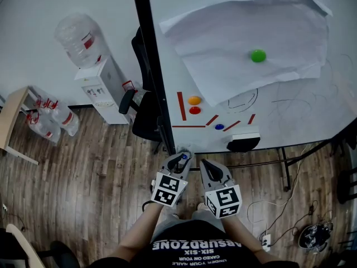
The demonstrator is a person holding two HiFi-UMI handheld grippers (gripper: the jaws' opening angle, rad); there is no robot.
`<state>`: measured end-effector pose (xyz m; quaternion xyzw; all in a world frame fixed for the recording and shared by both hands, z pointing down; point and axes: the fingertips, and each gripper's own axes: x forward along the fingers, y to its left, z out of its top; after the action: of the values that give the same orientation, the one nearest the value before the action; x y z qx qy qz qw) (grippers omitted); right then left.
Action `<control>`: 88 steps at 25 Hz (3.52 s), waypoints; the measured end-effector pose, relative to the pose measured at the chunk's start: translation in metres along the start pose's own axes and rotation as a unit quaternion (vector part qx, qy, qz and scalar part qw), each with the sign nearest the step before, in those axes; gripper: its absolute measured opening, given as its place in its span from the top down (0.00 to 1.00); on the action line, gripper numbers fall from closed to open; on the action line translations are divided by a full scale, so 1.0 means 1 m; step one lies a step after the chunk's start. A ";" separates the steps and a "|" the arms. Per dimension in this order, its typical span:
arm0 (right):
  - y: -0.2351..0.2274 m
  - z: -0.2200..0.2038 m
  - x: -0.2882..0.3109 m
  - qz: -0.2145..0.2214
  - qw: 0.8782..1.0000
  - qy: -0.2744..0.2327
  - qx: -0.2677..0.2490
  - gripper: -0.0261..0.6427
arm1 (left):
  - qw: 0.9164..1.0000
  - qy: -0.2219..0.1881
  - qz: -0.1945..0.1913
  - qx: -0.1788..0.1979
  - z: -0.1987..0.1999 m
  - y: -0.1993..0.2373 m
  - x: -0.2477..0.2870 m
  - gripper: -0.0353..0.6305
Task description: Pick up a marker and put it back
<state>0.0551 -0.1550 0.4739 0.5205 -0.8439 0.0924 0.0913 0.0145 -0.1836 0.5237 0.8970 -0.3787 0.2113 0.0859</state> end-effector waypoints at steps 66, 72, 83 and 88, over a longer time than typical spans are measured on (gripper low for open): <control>0.044 -0.007 -0.026 0.067 0.998 0.005 -0.002 0.96 | 0.990 -0.071 0.077 -0.095 0.002 -0.006 -0.066 0.94; 0.047 -0.010 -0.026 0.069 0.998 0.012 0.006 0.96 | 0.990 -0.073 0.075 -0.097 0.002 -0.011 -0.070 0.94; 0.052 -0.010 -0.027 0.066 0.998 0.010 0.004 0.96 | 0.990 -0.073 0.071 -0.094 0.002 -0.011 -0.073 0.94; 0.054 -0.010 -0.026 0.068 0.998 0.011 0.003 0.96 | 0.990 -0.076 0.069 -0.093 0.004 -0.010 -0.074 0.94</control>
<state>0.0185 -0.1061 0.4740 0.4608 -0.8762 0.1065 0.0928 -0.0232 -0.1298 0.4876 0.8704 -0.4630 0.1113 0.1255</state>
